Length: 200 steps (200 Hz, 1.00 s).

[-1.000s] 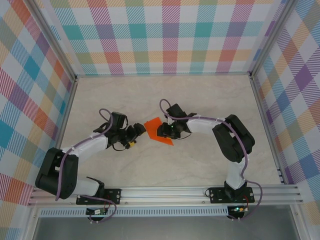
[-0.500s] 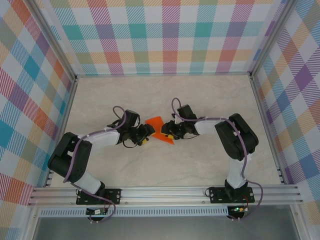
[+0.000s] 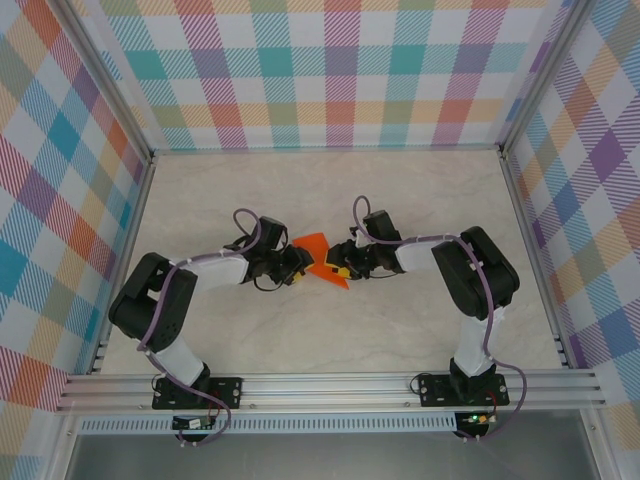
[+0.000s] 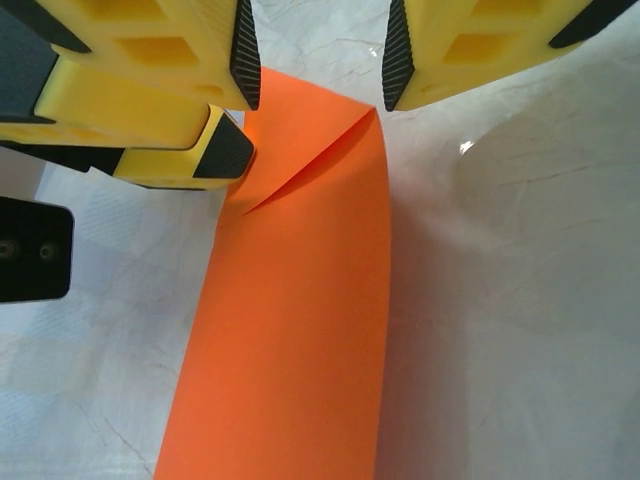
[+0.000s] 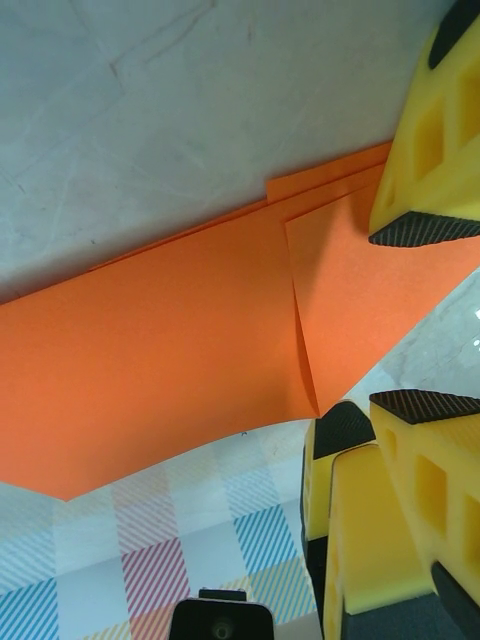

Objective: Fold a paper plane with a square sheet of paper (pick it up from the middle)
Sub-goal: Fold the wing for the fifth time at the center of the table.

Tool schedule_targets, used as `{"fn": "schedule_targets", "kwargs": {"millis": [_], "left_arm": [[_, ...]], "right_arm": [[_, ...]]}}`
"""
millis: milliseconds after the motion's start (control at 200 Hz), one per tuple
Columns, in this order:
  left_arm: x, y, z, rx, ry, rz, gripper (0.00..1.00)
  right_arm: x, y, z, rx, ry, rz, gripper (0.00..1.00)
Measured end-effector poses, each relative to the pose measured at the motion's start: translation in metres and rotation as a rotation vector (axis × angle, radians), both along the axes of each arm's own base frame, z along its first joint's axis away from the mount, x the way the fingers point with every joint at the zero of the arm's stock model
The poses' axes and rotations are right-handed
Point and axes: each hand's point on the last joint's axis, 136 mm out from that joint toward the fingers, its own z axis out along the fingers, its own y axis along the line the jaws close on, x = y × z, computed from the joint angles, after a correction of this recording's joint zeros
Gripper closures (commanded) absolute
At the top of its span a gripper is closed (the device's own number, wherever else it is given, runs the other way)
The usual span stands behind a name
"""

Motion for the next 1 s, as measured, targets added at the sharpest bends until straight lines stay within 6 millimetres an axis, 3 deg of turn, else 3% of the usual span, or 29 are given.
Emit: {"fn": "schedule_targets", "kwargs": {"millis": [325, 620, 810, 1000], "left_arm": [[0.009, -0.004, -0.011, 0.009, 0.014, 0.005, 0.62], [0.019, -0.016, -0.004, -0.060, -0.017, 0.008, 0.82], [0.019, -0.020, -0.002, -0.072, -0.020, -0.002, 0.94], [0.019, -0.021, -0.001, -0.066, -0.014, -0.005, 0.96]], "right_arm": [[0.001, -0.002, 0.001, 0.023, 0.015, -0.011, 0.55], [0.000, -0.003, 0.003, 0.052, 0.010, -0.007, 0.53], [-0.002, -0.009, 0.012, 0.022, -0.076, 0.022, 0.38], [0.004, -0.017, 0.042, -0.043, -0.297, 0.074, 0.27]]}}
